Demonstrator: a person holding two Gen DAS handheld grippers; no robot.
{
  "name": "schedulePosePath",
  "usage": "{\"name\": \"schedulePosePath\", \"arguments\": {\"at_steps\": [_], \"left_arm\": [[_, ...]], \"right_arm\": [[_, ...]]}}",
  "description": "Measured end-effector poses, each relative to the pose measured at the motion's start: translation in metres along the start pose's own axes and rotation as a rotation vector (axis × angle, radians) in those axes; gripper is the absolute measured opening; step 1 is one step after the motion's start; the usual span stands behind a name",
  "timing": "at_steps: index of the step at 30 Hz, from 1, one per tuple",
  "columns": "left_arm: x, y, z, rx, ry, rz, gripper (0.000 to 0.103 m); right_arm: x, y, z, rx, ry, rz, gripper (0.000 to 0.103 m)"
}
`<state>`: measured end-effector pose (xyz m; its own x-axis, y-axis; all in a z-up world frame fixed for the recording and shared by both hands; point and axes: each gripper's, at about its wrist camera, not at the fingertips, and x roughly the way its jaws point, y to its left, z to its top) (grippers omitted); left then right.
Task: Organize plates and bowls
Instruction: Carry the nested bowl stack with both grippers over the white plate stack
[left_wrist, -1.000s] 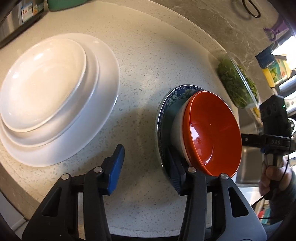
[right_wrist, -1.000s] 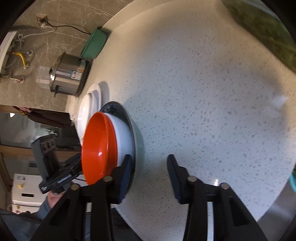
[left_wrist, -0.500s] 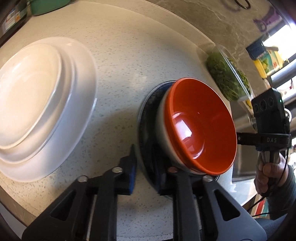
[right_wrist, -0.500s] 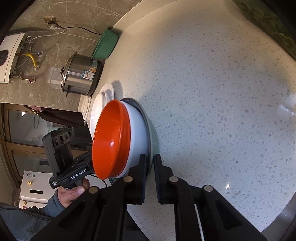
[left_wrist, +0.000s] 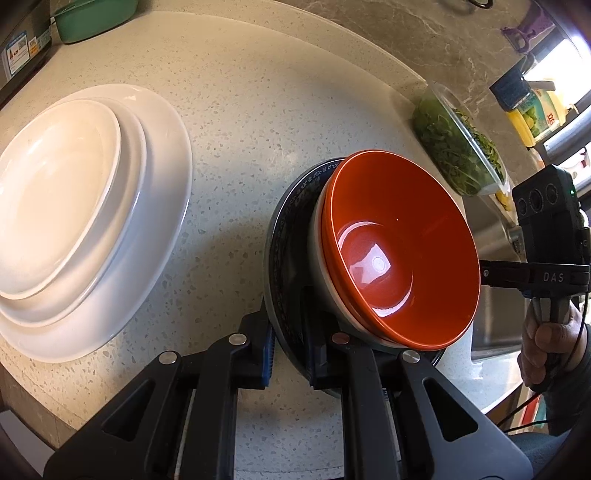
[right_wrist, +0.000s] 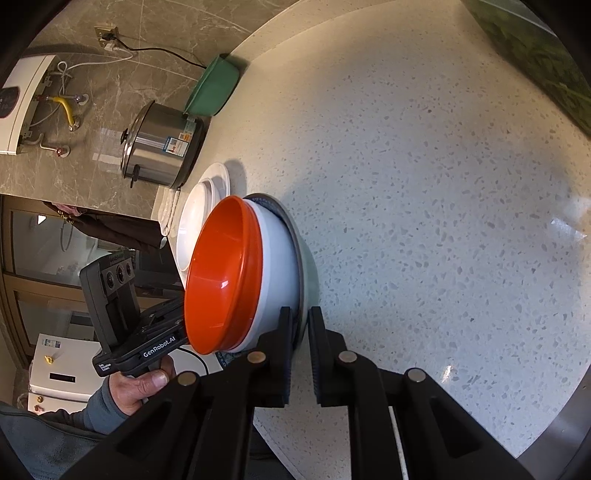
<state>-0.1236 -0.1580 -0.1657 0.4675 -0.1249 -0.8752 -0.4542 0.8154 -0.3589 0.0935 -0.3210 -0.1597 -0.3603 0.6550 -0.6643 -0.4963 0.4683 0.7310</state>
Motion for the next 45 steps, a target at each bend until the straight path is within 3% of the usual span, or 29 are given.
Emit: {"name": "schedulePosePath", "arguments": {"at_steps": [12,20,33,45], "left_arm": [[-0.036,-0.008,0.007,0.001,-0.036,0.017,0.011],[-0.082,0.007,0.011,-0.031,-0.077,0.029,0.01],[-0.169,0.099,0.032,-0.084,-0.151,0.07,0.009],[-0.201,0.2,0.06,-0.095,-0.145,0.081,0.009]], "right_arm": [[-0.015,0.022,0.007,-0.045,-0.012,-0.004,0.013],[-0.012,0.058,0.016,-0.098,-0.002,0.012,0.013],[0.043,0.145,0.054,-0.203,0.042,0.043,0.013],[0.102,0.201,0.089,-0.216,0.062,0.043,0.013]]}}
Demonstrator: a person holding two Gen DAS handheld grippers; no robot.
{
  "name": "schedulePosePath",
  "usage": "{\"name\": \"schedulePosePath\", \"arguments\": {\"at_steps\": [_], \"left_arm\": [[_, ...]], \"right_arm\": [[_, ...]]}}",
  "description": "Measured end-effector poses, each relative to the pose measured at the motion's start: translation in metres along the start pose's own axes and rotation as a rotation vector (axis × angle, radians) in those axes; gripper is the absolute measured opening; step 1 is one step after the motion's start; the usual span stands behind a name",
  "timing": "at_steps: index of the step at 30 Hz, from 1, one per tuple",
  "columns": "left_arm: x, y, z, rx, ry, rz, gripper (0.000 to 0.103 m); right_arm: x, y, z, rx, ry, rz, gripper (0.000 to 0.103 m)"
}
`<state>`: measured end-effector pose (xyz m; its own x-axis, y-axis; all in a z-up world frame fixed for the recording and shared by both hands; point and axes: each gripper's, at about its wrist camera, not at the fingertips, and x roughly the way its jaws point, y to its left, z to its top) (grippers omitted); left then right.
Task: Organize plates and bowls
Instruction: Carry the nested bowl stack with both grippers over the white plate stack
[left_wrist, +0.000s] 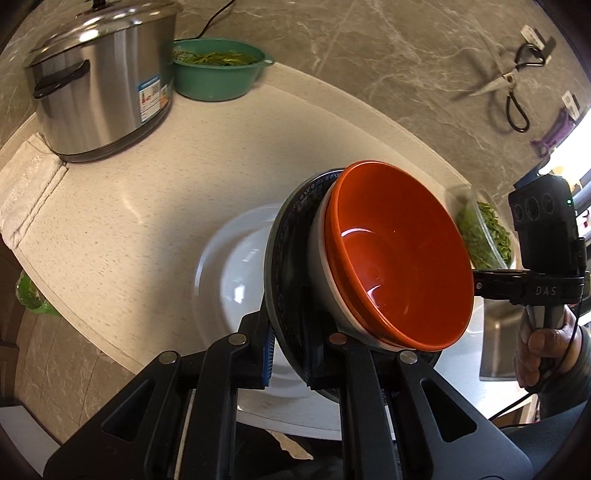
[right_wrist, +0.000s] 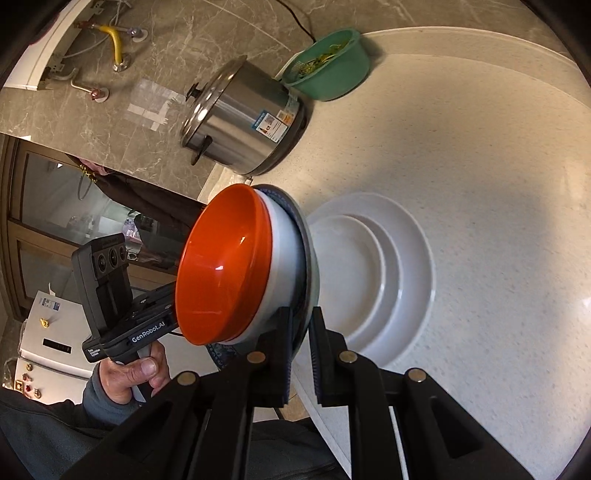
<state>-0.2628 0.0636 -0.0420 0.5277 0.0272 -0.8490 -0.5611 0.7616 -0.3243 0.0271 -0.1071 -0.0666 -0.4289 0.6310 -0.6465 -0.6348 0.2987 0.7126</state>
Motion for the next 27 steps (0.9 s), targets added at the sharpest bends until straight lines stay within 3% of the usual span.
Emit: {"name": "schedulePosePath", "arguments": {"at_steps": [13,27], "left_arm": [[0.055,0.049,0.009,0.038,0.077,-0.03,0.009],[0.089,0.054,0.003,0.104,0.121,-0.038,0.01]], "right_arm": [[0.046,-0.022,0.004,0.1,0.017,-0.049,0.013],[0.061,-0.04,-0.003,0.164,-0.003,-0.094,0.013]]}}
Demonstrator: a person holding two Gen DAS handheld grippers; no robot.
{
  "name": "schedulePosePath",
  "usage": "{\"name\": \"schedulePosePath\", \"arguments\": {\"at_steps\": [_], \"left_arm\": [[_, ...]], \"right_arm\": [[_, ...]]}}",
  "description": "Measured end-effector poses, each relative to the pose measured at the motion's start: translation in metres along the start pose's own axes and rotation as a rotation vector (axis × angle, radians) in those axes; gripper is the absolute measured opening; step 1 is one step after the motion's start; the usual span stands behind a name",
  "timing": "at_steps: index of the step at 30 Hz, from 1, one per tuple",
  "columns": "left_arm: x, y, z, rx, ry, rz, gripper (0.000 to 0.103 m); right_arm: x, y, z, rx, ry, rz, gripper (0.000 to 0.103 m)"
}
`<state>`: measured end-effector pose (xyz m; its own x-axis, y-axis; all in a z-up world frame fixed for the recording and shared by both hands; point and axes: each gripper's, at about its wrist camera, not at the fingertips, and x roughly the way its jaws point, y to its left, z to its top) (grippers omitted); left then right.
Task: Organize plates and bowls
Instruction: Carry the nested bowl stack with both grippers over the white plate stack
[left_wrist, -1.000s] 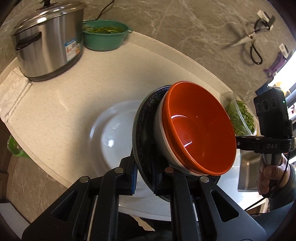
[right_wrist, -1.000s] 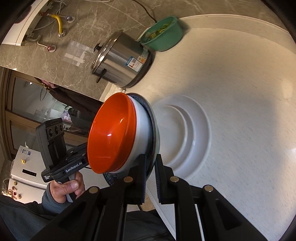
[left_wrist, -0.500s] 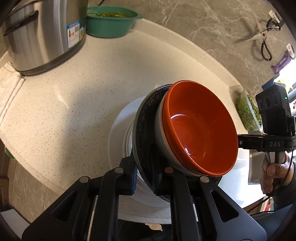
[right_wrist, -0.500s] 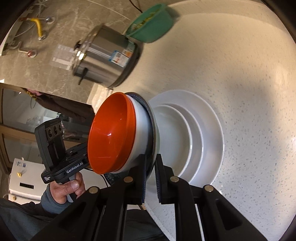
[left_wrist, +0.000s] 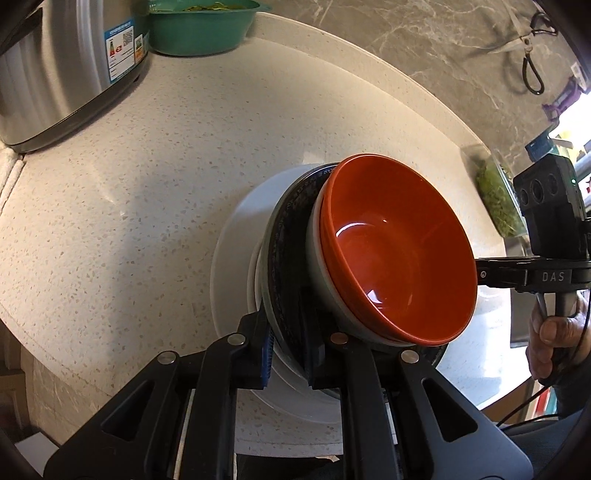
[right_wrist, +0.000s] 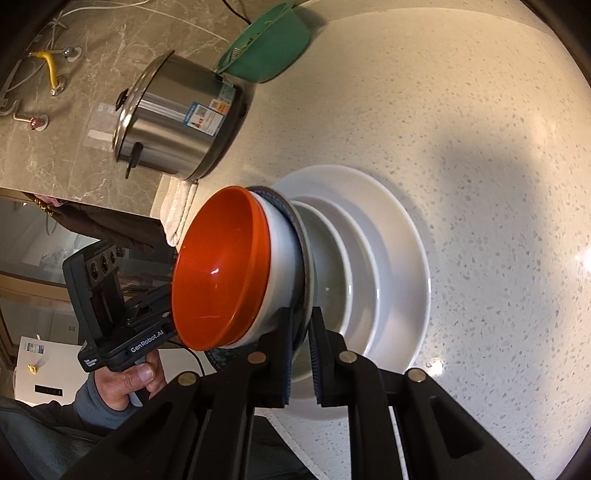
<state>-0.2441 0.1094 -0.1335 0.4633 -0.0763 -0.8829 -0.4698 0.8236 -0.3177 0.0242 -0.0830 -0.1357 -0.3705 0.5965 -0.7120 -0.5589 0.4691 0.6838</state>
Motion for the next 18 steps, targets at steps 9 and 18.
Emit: {"name": "schedulePosePath", "arguments": {"at_steps": [9,18], "left_arm": [[0.015,0.0,-0.002,0.038,0.019,-0.006,0.01],[0.019,-0.001,0.002,0.058,0.026,-0.009,0.013]], "right_arm": [[0.003,-0.004,-0.006,0.026,-0.024,-0.019,0.013],[0.001,-0.002,-0.007,0.011,-0.049,-0.051,0.013]]}}
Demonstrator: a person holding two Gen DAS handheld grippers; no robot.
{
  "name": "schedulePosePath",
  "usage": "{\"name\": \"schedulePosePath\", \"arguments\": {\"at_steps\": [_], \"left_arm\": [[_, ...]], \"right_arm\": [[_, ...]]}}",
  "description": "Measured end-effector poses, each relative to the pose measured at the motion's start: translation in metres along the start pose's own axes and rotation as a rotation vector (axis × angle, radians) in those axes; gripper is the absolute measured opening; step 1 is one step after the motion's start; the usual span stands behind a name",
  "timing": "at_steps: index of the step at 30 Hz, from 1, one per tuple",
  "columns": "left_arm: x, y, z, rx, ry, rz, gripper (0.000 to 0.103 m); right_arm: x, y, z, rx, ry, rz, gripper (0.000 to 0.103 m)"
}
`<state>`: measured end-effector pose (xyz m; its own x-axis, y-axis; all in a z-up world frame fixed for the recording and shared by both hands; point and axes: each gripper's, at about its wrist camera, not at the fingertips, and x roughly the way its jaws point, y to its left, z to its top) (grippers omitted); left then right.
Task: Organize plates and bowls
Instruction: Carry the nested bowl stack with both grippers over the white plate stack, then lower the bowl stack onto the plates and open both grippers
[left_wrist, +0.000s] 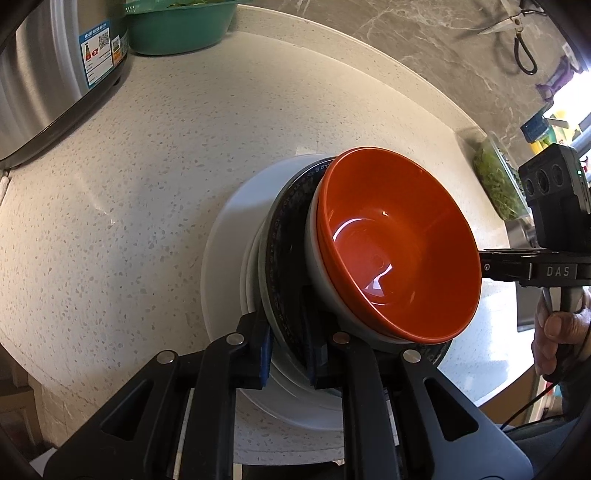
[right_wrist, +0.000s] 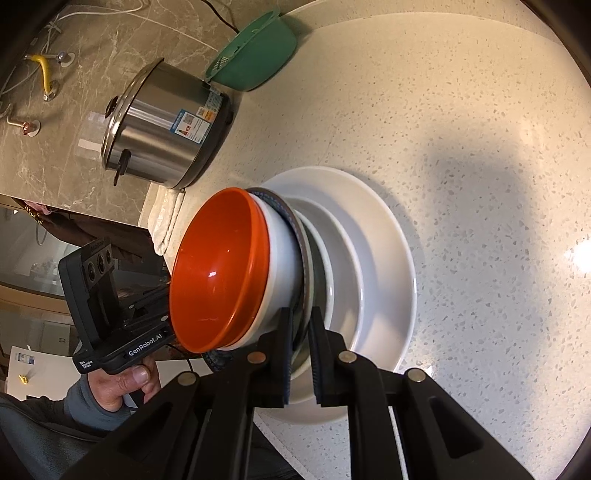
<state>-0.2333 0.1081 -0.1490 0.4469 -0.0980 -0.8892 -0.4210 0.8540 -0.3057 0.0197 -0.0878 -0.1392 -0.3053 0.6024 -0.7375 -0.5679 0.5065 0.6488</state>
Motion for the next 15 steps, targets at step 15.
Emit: {"name": "schedulePosePath", "arguments": {"at_steps": [15], "left_arm": [[-0.003,0.004,-0.004,0.019,-0.001,-0.011,0.015]], "right_arm": [[-0.004,0.012,-0.009,-0.025,-0.044,-0.115,0.019]]}}
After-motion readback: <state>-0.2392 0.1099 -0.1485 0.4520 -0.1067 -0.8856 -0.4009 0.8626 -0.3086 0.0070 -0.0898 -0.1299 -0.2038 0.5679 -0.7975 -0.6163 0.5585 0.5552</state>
